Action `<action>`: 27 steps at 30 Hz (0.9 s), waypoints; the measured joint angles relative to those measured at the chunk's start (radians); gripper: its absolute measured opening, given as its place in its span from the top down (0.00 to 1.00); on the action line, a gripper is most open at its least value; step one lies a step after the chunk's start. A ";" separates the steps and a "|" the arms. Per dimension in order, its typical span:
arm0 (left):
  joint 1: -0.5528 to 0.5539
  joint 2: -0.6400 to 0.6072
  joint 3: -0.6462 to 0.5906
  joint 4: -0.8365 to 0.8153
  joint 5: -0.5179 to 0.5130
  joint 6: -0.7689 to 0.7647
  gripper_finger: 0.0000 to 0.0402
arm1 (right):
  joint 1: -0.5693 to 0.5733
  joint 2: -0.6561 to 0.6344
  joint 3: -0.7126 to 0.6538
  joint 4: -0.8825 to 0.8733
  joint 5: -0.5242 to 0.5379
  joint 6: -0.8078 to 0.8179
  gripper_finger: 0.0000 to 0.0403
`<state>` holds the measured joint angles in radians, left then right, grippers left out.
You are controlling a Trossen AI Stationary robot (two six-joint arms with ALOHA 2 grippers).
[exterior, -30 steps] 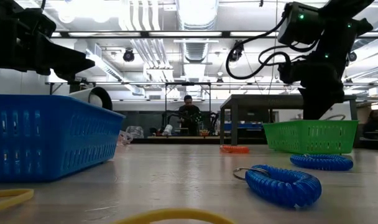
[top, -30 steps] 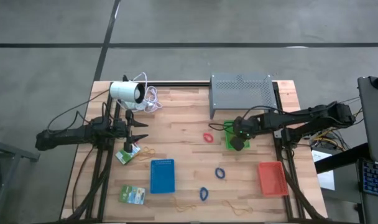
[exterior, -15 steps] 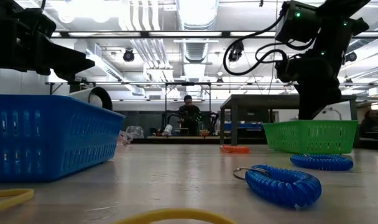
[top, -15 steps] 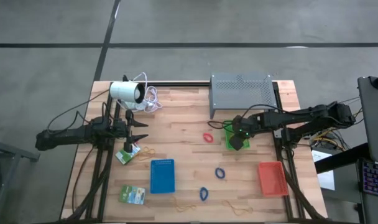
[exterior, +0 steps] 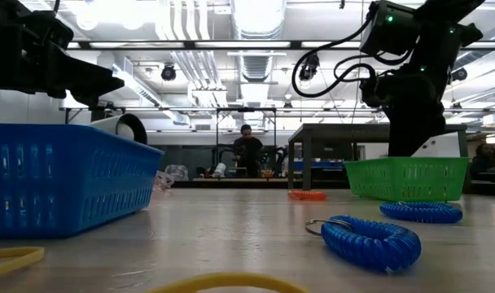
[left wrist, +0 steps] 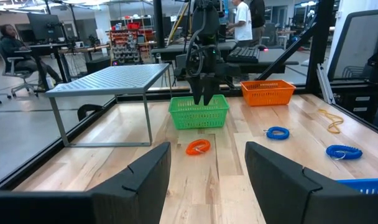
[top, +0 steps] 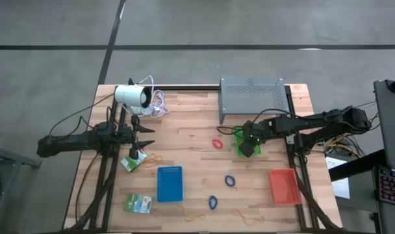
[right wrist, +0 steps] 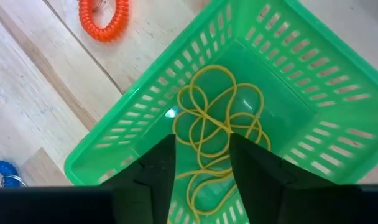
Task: Pick & Place Office Desk Supplies
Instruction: Put the yellow rubber band into the green bin
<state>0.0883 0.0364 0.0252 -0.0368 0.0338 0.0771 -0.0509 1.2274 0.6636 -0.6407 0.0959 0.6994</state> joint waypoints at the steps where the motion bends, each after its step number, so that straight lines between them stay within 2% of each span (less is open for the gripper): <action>1: 0.000 0.000 0.000 0.000 0.000 0.000 0.47 | 0.000 0.000 0.000 0.000 0.000 0.000 0.62; 12: 0.000 0.000 0.000 0.000 0.000 0.000 0.47 | 0.000 -0.010 0.046 -0.041 0.015 -0.004 0.59; 19: 0.000 0.000 0.000 0.000 0.000 0.000 0.47 | 0.000 -0.011 0.212 -0.220 0.016 -0.005 0.59; 27: 0.000 0.000 0.000 0.000 0.000 0.000 0.47 | 0.035 -0.011 0.416 -0.303 0.003 -0.003 0.59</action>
<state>0.0883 0.0365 0.0250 -0.0368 0.0338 0.0769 -0.0154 1.2167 1.0794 -0.9441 0.0985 0.6960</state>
